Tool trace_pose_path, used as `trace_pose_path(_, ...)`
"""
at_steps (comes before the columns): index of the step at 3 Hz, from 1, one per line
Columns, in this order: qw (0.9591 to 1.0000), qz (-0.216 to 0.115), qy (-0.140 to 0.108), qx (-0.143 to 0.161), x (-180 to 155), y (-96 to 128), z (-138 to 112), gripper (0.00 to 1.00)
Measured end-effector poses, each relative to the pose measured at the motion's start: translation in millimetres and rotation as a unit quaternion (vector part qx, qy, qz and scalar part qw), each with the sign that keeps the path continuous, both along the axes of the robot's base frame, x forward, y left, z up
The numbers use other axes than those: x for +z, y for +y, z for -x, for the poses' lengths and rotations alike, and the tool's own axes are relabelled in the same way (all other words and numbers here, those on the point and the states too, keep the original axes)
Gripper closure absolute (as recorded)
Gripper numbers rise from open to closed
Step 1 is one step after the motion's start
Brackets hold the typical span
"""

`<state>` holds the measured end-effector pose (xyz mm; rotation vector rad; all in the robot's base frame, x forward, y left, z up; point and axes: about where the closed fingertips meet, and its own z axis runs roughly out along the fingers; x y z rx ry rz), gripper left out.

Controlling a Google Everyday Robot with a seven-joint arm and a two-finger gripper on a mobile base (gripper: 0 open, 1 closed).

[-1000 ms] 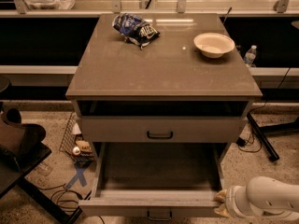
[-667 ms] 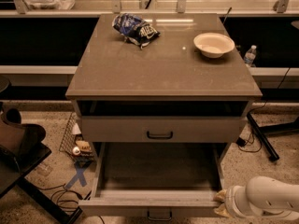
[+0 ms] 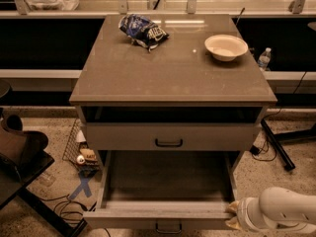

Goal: Open middle drawer

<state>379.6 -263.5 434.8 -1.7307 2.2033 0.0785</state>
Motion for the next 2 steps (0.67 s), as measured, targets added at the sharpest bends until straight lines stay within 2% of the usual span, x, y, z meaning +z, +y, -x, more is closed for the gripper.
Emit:
trace_pose_path(1, 1.0000, 0.000, 0.001, 0.001, -0.5, 0.6, 0.3, 0.07)
trace_pose_path(2, 1.0000, -0.001, 0.001, 0.001, -0.8, 1.1, 0.5, 0.00)
